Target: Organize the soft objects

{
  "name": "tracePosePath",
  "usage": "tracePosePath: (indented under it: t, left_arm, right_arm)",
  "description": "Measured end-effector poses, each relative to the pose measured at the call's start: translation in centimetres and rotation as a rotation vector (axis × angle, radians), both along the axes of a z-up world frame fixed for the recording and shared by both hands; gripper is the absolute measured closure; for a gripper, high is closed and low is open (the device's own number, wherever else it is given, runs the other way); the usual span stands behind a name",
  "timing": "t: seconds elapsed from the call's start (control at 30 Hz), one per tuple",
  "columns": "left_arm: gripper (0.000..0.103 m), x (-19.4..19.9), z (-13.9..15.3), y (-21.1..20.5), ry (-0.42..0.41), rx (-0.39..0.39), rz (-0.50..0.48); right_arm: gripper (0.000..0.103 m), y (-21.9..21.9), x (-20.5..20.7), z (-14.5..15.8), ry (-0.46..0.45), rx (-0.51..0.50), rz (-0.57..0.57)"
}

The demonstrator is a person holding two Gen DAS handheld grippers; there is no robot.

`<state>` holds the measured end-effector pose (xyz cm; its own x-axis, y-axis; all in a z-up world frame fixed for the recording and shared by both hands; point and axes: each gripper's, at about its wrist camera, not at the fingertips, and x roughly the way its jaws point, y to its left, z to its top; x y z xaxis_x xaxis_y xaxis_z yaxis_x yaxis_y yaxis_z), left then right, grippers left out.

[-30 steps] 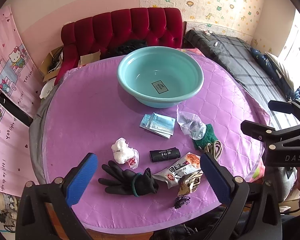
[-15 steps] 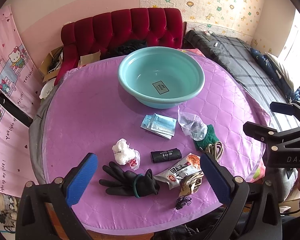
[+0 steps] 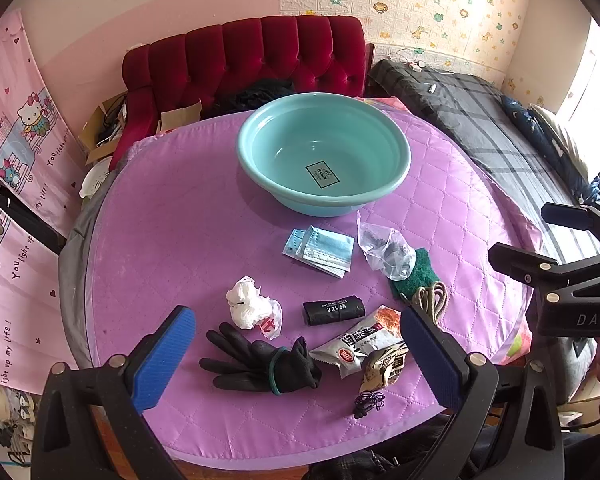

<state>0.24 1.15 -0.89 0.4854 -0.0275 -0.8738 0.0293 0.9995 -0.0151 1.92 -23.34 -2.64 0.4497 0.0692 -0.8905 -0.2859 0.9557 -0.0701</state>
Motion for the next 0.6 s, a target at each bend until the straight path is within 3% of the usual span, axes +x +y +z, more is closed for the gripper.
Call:
tracePosePath:
  t: [0.6]
  left_arm:
    - [0.000,-0.63,-0.31,0.30,0.011,0.009,0.006]
  right_arm:
    - [0.000,-0.08,-0.15,-0.26,0.006,-0.001,-0.010]
